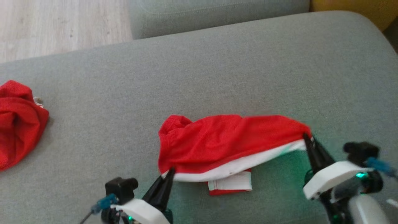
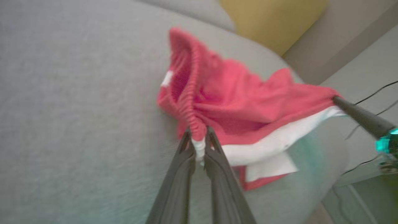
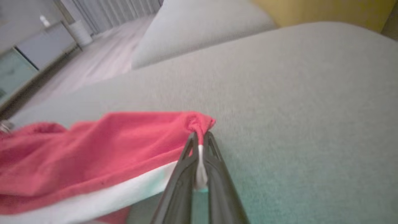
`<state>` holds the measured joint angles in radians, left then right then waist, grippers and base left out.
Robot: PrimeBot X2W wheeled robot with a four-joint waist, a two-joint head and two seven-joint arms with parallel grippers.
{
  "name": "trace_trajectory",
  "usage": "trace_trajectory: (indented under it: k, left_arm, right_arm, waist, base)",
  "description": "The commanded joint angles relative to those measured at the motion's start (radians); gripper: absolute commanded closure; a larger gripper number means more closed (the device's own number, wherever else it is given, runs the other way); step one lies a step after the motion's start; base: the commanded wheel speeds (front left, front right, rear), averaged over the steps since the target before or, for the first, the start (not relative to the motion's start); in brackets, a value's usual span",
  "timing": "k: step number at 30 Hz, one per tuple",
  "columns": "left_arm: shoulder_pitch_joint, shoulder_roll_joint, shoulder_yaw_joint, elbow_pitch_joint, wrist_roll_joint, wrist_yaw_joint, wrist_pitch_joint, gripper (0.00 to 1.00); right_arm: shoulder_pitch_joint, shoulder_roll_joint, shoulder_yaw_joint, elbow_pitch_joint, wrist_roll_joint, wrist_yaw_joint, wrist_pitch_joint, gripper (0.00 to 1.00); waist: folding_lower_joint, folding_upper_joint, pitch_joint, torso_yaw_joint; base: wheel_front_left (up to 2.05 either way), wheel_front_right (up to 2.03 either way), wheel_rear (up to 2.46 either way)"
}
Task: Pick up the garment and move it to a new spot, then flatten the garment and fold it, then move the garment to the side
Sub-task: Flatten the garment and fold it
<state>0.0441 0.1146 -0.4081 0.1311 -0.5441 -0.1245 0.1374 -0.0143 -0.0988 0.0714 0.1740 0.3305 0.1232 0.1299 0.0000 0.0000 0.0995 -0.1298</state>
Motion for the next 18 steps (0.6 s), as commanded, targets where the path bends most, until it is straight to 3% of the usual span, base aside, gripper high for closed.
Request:
trace_trajectory:
  k: [1,6,10,14,18]
  left_arm:
    - [-0.026,0.014,0.019,-0.103,-0.033,-0.005,0.014,1.0]
    - [-0.004,0.077,0.033,-0.518,-0.172,-0.001,0.134,1.0]
    - [-0.039,0.085,0.072,-0.786,-0.252,0.043,0.216,1.0]
    - [-0.128,0.06,0.082,-0.966,-0.322,0.103,0.299,1.0]
    - [-0.27,0.031,0.1,-1.023,-0.359,0.164,0.371,1.0]
  right_arm:
    - [-0.001,-0.014,0.01,-0.082,0.038,0.008,0.015,1.0]
    - [0.045,-0.061,-0.05,-0.408,0.223,0.008,0.131,1.0]
    - [0.043,-0.066,-0.129,-0.646,0.344,0.008,0.217,1.0]
    - [-0.01,-0.044,-0.201,-0.822,0.439,0.008,0.301,1.0]
    - [-0.106,-0.015,-0.254,-0.911,0.515,0.008,0.395,1.0]
  waist:
    - [0.0,0.0,-0.011,0.002]
    - [0.0,0.0,-0.039,0.0]
    - [0.0,0.0,-0.052,-0.011]
    - [0.0,0.0,-0.051,-0.018]
    - [0.0,0.0,-0.031,-0.017]
  base:
    - [0.0,0.0,0.0]
    - [0.0,0.0,0.0]
    - [0.0,0.0,0.0]
    - [0.0,0.0,0.0]
    - [0.0,0.0,0.0]
